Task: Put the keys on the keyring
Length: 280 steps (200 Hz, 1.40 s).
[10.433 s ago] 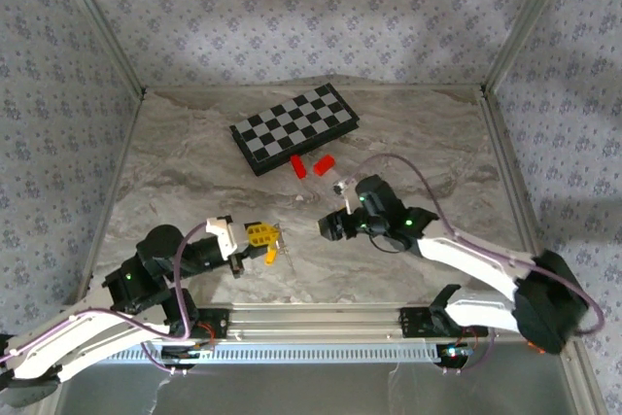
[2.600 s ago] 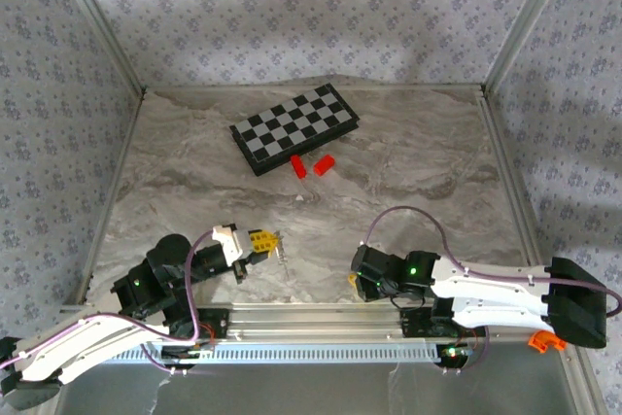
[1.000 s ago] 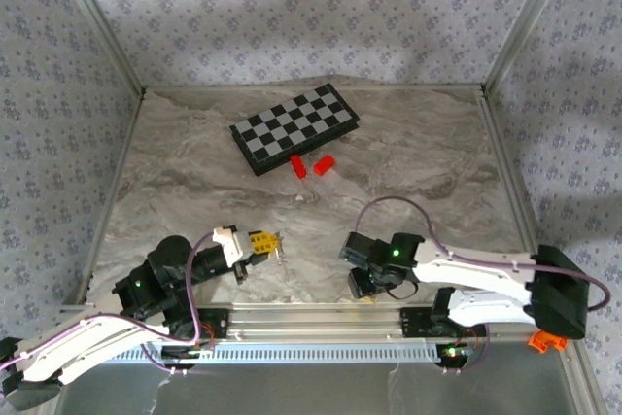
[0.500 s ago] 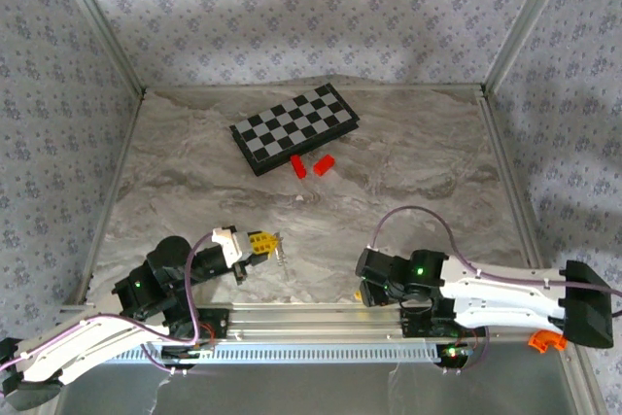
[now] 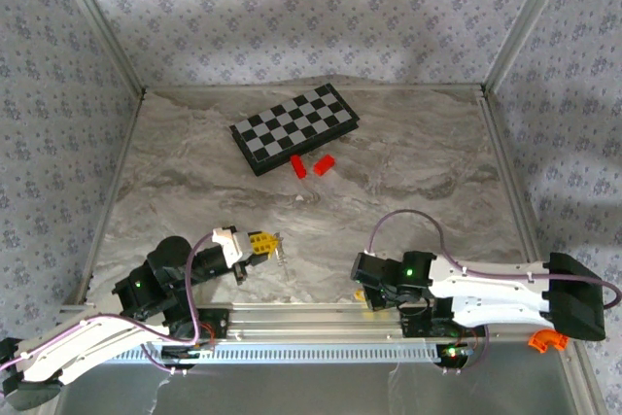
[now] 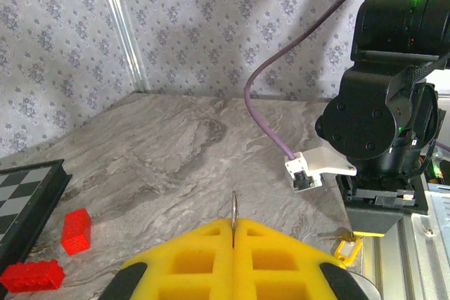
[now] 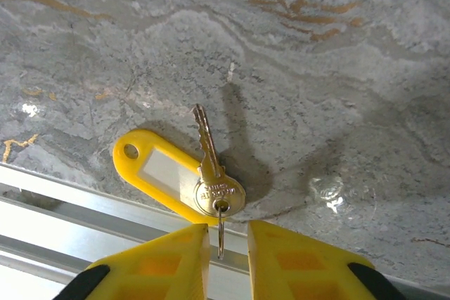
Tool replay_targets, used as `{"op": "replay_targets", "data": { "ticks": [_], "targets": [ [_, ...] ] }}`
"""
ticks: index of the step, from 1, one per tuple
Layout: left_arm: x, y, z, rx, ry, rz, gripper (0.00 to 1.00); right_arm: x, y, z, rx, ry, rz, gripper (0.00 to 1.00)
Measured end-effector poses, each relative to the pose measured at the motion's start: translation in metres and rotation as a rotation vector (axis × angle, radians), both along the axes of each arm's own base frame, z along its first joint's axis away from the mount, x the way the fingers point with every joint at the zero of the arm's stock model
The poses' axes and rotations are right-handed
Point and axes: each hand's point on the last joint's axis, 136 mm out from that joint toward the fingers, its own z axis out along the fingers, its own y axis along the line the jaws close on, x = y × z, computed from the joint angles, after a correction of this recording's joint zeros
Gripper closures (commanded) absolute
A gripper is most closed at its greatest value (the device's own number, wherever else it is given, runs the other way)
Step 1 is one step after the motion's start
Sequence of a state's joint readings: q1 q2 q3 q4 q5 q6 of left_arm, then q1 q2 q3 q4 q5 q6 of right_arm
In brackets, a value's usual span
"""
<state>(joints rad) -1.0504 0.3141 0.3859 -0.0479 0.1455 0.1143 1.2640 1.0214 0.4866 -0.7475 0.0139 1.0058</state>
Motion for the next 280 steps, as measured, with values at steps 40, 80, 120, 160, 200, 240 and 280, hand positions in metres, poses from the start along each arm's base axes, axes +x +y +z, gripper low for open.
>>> {"op": "replay_targets", "data": {
  "ticks": [40,80,120,160,200,240,280],
  "targets": [
    [0.0,0.001,0.001,-0.005,-0.003,0.0,1.0,0.0,-0.001,-0.005,-0.025,0.011,0.011,0.93],
    [0.0,0.001,0.0,-0.004,-0.002,0.0,1.0,0.006,0.002,-0.003,-0.037,0.007,0.03,1.0],
    [0.0,0.001,0.0,-0.004,-0.002,0.0,1.0,0.03,0.014,0.007,-0.04,0.006,0.057,1.0],
    [-0.001,0.003,0.003,-0.016,-0.009,0.003,1.0,0.073,0.042,0.026,-0.029,-0.013,0.141,1.0],
    [-0.002,0.005,0.001,-0.021,-0.012,0.006,1.0,0.113,0.074,0.034,-0.031,-0.035,0.244,1.0],
    [-0.001,0.005,0.001,-0.022,-0.013,0.011,1.0,0.129,0.084,0.022,-0.07,-0.016,0.312,1.0],
    [0.001,0.006,0.0,-0.019,-0.013,0.021,1.0,0.127,0.086,0.021,-0.065,-0.006,0.352,1.0]
  ]
}}
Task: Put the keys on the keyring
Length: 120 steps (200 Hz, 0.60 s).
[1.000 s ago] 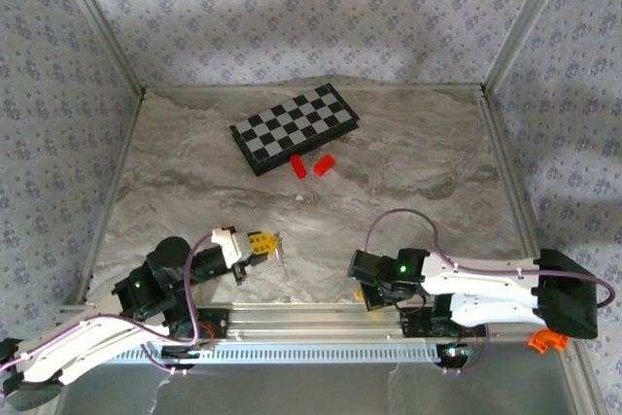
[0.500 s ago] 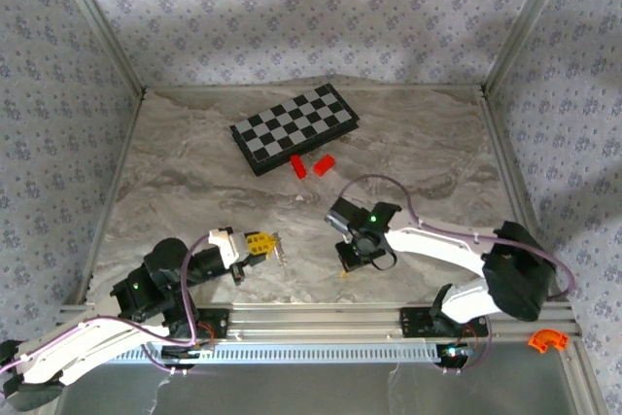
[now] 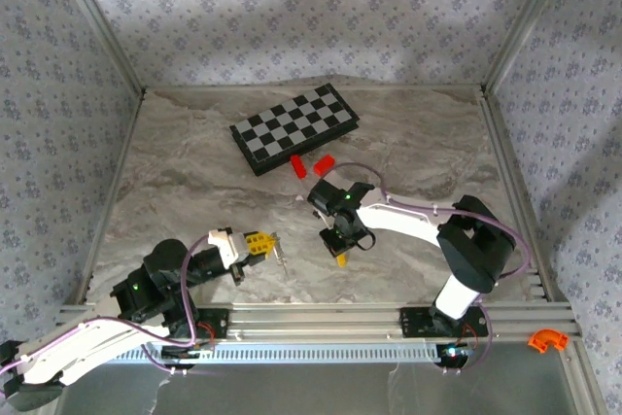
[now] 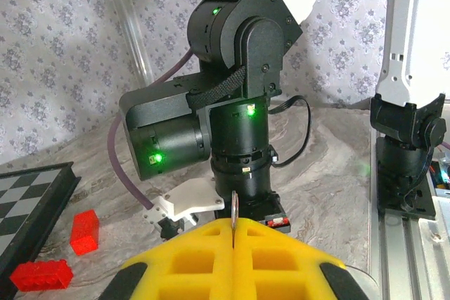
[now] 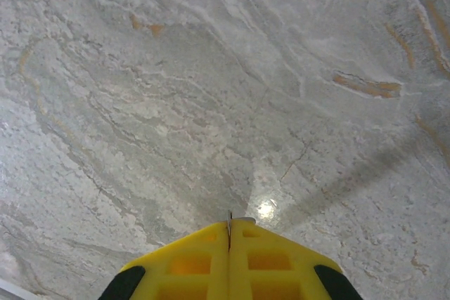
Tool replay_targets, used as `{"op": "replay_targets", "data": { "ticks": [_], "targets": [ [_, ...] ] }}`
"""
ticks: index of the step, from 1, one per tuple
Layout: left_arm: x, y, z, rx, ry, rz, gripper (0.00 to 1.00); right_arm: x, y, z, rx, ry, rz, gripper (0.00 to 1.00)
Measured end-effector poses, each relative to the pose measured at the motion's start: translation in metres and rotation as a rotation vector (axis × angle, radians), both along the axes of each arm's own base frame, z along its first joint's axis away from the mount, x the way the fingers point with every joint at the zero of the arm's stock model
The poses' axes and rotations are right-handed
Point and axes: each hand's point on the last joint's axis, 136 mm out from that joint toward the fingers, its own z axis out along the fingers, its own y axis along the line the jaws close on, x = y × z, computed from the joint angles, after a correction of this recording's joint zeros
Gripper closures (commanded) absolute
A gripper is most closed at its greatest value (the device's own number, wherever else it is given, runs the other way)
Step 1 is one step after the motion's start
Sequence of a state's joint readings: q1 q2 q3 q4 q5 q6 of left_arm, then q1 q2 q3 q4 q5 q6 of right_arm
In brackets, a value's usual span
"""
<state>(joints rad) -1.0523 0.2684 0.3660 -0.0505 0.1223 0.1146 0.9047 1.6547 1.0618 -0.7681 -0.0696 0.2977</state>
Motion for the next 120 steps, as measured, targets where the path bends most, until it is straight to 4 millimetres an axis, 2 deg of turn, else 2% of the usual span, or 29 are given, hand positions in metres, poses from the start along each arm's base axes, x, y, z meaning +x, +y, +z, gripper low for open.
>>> {"op": "replay_targets", "data": {
  "ticks": [19,47,61,120],
  "targets": [
    [0.001,0.0,-0.004,0.007,0.004,0.004,1.0,0.003,0.005,0.009,0.012,-0.003,0.01,1.0],
    [0.0,0.001,-0.005,0.005,0.002,0.005,1.0,0.021,0.027,0.032,0.071,-0.048,0.034,1.0],
    [0.0,0.002,-0.003,-0.002,-0.002,0.006,1.0,0.028,0.034,0.037,0.087,-0.062,0.043,1.0],
    [0.0,0.003,-0.003,-0.005,-0.003,0.007,1.0,0.029,0.033,0.015,0.054,-0.03,0.06,1.0]
  ]
}}
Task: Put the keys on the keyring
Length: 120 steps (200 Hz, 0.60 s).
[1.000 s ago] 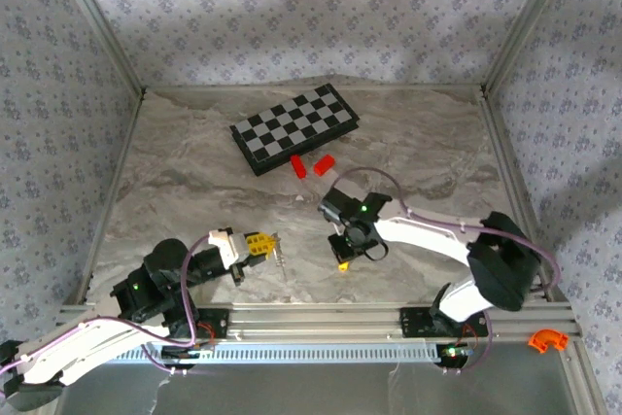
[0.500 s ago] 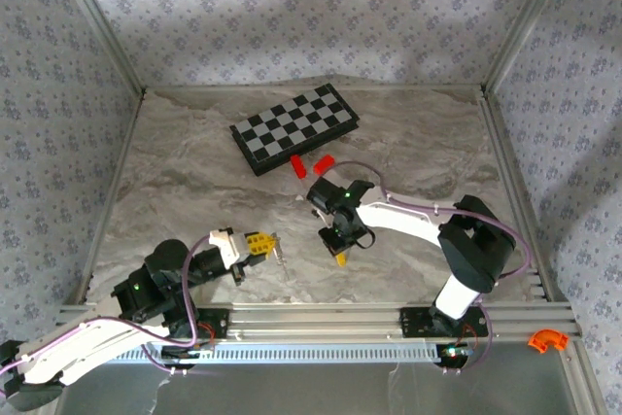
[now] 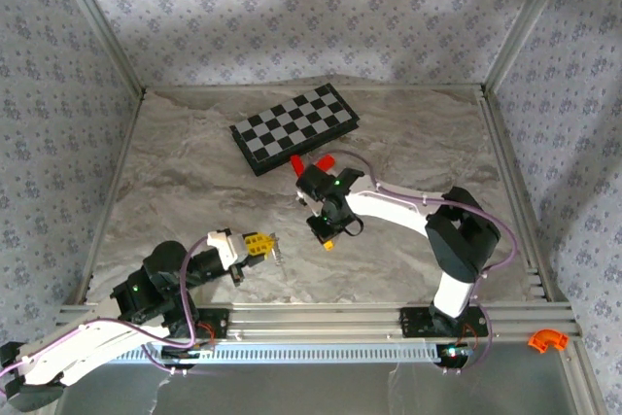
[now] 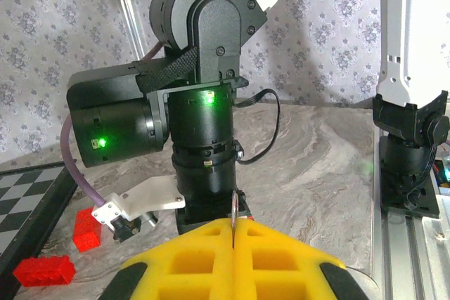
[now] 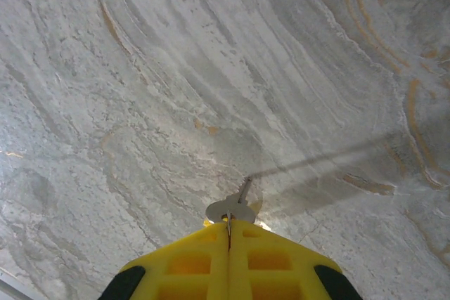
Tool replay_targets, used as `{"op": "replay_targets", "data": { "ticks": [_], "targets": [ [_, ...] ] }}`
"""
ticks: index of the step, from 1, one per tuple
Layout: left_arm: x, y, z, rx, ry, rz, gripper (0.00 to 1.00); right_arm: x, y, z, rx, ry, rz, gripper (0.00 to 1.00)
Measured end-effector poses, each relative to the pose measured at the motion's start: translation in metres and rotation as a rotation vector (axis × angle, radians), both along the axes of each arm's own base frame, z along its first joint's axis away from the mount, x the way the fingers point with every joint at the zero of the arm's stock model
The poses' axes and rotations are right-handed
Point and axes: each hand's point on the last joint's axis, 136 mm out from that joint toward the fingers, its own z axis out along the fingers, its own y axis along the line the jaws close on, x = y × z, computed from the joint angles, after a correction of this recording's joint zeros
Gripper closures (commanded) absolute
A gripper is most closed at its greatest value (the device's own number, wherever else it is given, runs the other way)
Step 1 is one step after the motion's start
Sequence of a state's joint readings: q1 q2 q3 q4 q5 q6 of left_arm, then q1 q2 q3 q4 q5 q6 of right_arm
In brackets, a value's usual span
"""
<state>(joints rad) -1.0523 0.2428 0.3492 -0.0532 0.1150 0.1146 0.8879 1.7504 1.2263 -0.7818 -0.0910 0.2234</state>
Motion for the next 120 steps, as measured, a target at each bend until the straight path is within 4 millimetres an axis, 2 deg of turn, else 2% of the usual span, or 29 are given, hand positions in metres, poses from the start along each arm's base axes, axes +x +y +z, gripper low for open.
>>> {"op": "replay_targets", "data": {
  "ticks": [23,61,120],
  "targets": [
    [0.0,0.0,-0.001,0.002,0.001,0.0,1.0,-0.006,-0.005,-0.008,-0.014,0.012,0.002,1.0],
    [0.0,-0.001,-0.004,0.008,0.005,0.0,1.0,-0.028,-0.024,-0.026,-0.071,0.061,-0.004,1.0],
    [0.0,-0.001,-0.004,0.008,0.005,0.0,1.0,-0.042,-0.029,-0.019,-0.06,0.058,-0.021,1.0]
  ]
}}
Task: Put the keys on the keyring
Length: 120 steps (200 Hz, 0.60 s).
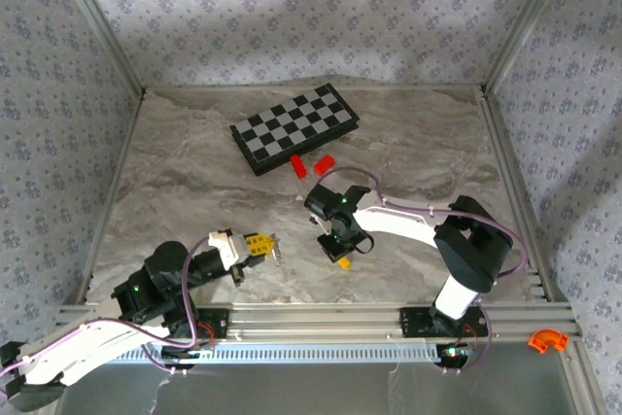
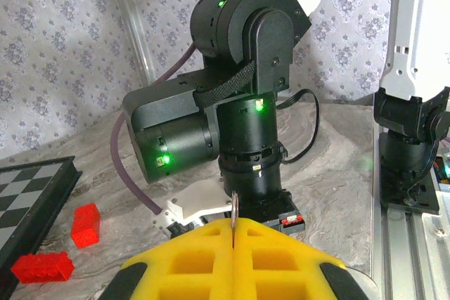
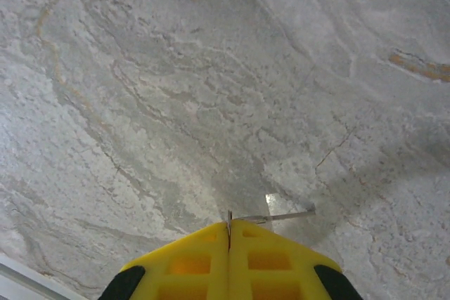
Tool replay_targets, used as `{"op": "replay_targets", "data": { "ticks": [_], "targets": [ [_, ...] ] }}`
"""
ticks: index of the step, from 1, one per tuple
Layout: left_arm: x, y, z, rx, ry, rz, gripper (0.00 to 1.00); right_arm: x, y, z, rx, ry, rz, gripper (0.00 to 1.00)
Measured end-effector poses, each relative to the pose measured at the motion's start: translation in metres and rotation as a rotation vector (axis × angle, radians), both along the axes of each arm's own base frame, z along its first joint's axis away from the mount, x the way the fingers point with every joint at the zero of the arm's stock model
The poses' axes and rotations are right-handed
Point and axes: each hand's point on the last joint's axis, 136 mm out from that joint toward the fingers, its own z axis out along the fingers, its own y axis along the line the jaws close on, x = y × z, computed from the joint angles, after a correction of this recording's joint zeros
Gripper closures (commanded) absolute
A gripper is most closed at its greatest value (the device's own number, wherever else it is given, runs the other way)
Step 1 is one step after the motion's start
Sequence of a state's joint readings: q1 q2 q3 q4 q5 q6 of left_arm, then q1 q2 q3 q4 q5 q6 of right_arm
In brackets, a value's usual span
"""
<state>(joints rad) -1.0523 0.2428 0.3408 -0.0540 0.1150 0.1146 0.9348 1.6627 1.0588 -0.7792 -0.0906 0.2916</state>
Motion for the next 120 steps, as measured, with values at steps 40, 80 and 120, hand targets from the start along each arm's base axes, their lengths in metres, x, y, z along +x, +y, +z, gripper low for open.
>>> {"op": "replay_targets", "data": {
  "ticks": [40,80,120],
  "targets": [
    [0.0,0.0,0.0,0.0,0.0,0.0,1.0,0.007,0.01,0.015,0.025,-0.019,0.001,1.0],
    [0.0,0.0,0.0,-0.001,-0.001,0.0,1.0,0.029,0.038,0.042,0.1,-0.07,0.013,1.0],
    [0.0,0.001,0.0,-0.003,-0.002,0.0,1.0,0.034,0.037,0.029,0.081,-0.047,0.01,1.0]
  ]
}}
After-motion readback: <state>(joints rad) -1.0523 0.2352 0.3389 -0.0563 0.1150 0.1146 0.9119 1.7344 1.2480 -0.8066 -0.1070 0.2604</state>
